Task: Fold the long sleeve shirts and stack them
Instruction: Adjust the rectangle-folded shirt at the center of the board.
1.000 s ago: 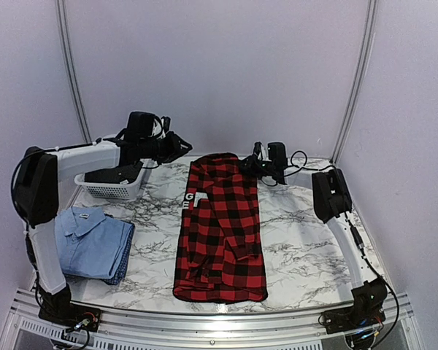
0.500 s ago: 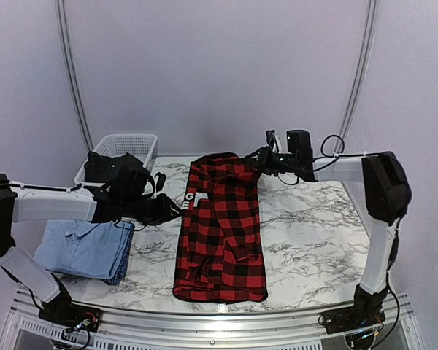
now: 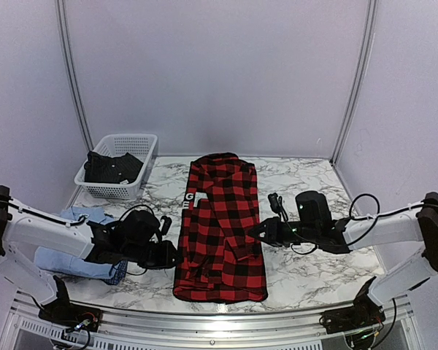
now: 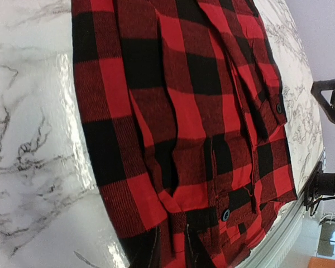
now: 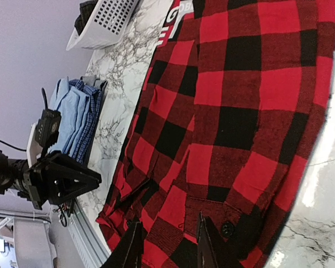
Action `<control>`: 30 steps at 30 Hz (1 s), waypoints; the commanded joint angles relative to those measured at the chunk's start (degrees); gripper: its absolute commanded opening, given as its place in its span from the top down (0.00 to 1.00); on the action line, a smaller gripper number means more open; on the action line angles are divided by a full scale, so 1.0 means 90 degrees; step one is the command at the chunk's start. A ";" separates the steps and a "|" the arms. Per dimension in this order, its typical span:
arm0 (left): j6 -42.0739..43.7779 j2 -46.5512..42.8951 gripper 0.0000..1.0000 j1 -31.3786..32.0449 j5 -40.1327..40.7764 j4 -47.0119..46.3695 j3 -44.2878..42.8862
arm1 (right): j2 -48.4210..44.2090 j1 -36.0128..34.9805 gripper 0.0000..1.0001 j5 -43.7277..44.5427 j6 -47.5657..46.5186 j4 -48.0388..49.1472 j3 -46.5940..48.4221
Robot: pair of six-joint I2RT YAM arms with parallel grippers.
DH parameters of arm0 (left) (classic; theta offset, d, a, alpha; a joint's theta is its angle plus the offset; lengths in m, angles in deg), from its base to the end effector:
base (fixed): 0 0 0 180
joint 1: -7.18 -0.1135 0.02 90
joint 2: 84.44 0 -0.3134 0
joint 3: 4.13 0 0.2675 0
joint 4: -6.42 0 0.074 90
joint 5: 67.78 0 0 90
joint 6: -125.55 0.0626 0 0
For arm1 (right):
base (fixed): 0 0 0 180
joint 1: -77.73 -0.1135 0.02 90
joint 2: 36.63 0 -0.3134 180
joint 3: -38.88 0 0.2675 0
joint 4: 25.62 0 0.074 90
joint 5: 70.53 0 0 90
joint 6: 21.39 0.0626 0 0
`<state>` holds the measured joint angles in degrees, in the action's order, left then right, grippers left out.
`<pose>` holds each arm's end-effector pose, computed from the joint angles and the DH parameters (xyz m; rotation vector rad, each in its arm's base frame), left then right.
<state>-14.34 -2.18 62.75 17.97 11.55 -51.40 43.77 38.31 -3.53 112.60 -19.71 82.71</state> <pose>0.1665 -0.2511 0.1827 0.1666 2.4898 -0.9794 0.2130 0.2067 0.1960 -0.1763 2.3308 1.2327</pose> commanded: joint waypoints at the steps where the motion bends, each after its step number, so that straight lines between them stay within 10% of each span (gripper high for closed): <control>1: -0.0509 0.0007 0.83 0.0417 0.0629 -0.0269 0.0142 | -0.0497 -0.0117 0.71 0.0343 0.0250 0.0222 -0.0249; 30: -0.2227 -0.0127 0.94 0.1940 0.1224 0.0330 0.0831 | -0.2393 -0.2910 0.73 0.1745 0.1981 -0.0033 -0.2897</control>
<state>-31.83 -1.16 79.25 27.45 10.69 -46.11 22.85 13.56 9.45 128.34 -19.23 56.81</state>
